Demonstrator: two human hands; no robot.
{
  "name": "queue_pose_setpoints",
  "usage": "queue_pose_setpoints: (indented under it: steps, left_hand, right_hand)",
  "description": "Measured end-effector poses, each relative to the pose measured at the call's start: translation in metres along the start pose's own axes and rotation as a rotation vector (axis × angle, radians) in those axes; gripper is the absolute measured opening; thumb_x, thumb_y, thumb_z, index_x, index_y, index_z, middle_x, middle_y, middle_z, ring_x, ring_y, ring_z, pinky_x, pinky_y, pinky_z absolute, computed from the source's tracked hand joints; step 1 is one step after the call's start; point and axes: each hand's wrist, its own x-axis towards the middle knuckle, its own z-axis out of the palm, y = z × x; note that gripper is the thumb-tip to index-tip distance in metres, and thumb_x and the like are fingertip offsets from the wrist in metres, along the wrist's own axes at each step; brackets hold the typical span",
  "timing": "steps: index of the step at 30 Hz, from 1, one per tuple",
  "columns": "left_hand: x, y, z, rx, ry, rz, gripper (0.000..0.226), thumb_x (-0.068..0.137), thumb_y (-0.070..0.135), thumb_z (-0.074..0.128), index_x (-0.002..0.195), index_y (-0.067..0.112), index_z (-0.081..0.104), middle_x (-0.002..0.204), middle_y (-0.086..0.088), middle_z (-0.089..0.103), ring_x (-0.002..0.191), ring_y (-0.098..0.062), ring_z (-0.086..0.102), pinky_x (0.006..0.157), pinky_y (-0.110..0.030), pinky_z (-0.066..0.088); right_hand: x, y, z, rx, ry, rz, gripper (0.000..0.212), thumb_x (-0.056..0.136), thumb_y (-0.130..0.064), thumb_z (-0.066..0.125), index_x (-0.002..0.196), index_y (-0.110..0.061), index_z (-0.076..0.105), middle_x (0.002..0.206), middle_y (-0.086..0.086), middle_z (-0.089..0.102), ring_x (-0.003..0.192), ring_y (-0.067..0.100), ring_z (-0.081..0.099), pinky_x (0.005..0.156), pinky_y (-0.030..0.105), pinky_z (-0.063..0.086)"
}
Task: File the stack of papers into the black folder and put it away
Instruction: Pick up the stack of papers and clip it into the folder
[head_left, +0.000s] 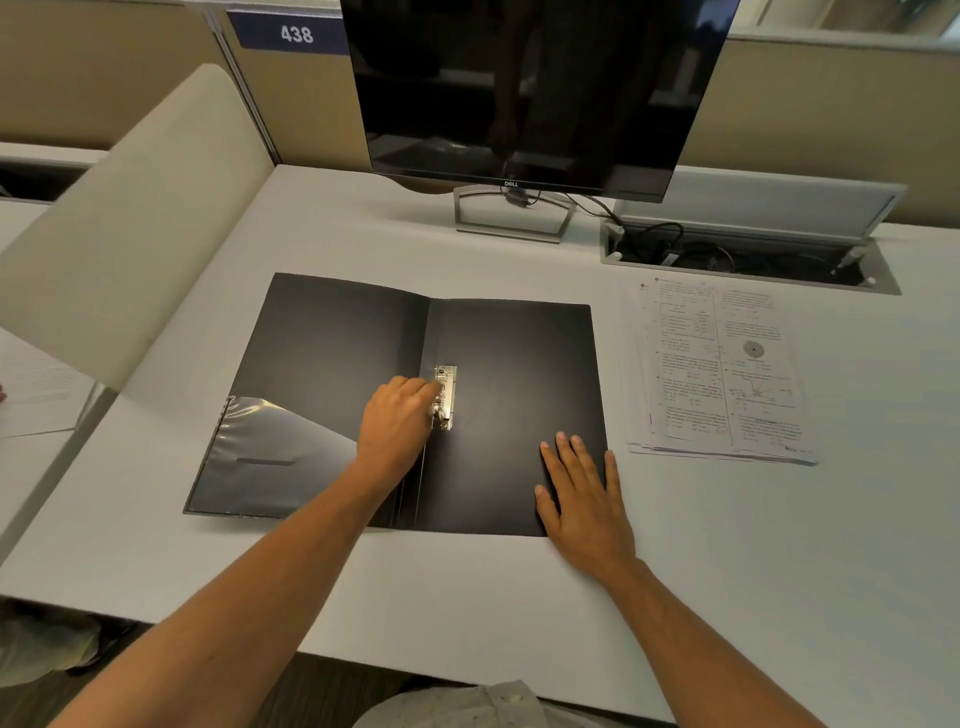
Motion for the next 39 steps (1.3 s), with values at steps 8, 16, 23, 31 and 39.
queue_pose_setpoints:
  steps: [8,16,23,31,39]
  left_hand:
    - [0.048,-0.011,-0.005,-0.058,0.033,-0.076,0.024,0.089,0.0,0.049,0.102,0.003,0.068,0.093,-0.016,0.068,0.087,-0.035,0.058,0.073,-0.046,0.046]
    - [0.082,-0.024,0.012,-0.007,-0.046,-0.116,0.028,0.092,0.008,0.046,0.109,0.011,0.068,0.103,-0.013,0.065,0.097,-0.034,0.055,0.077,-0.042,0.042]
    - [0.087,-0.042,0.04,-0.06,-0.156,-0.107,0.032,0.099,0.027,0.039,0.119,0.018,0.063,0.133,-0.008,0.053,0.137,-0.032,0.031,0.106,-0.052,0.027]
    - [0.087,-0.042,0.046,-0.101,-0.289,-0.139,0.047,0.1,0.039,0.021,0.139,0.025,0.044,0.156,-0.008,0.024,0.147,-0.025,-0.002,0.115,-0.055,0.0]
    - [0.077,-0.018,0.036,-0.162,-0.005,-0.161,0.047,0.098,0.037,0.036,0.138,0.013,0.046,0.154,-0.012,0.028,0.146,-0.026,0.007,0.117,-0.051,0.007]
  right_hand:
    - [0.001,0.001,0.002,0.019,0.0,0.001,0.06,0.096,-0.052,0.012,0.15,-0.026,0.017,0.158,-0.003,0.017,0.146,0.015,0.004,0.118,0.047,0.002]
    - [0.002,0.0,0.001,0.009,0.0,0.009,0.06,0.096,-0.052,0.014,0.15,-0.025,0.019,0.157,-0.002,0.02,0.146,0.017,0.01,0.118,0.049,0.006]
    - [0.002,0.0,0.004,-0.007,0.004,0.018,0.058,0.097,-0.049,0.019,0.15,-0.026,0.018,0.157,-0.003,0.021,0.146,0.016,0.01,0.118,0.048,0.006]
    - [0.001,-0.001,0.003,-0.004,0.009,0.036,0.057,0.097,-0.048,0.023,0.149,-0.027,0.02,0.156,-0.003,0.024,0.145,0.015,0.012,0.118,0.049,0.009]
    - [0.003,0.0,-0.001,0.052,-0.027,0.035,0.058,0.096,-0.052,0.018,0.15,-0.03,0.017,0.158,-0.006,0.017,0.146,0.011,0.005,0.118,0.043,-0.004]
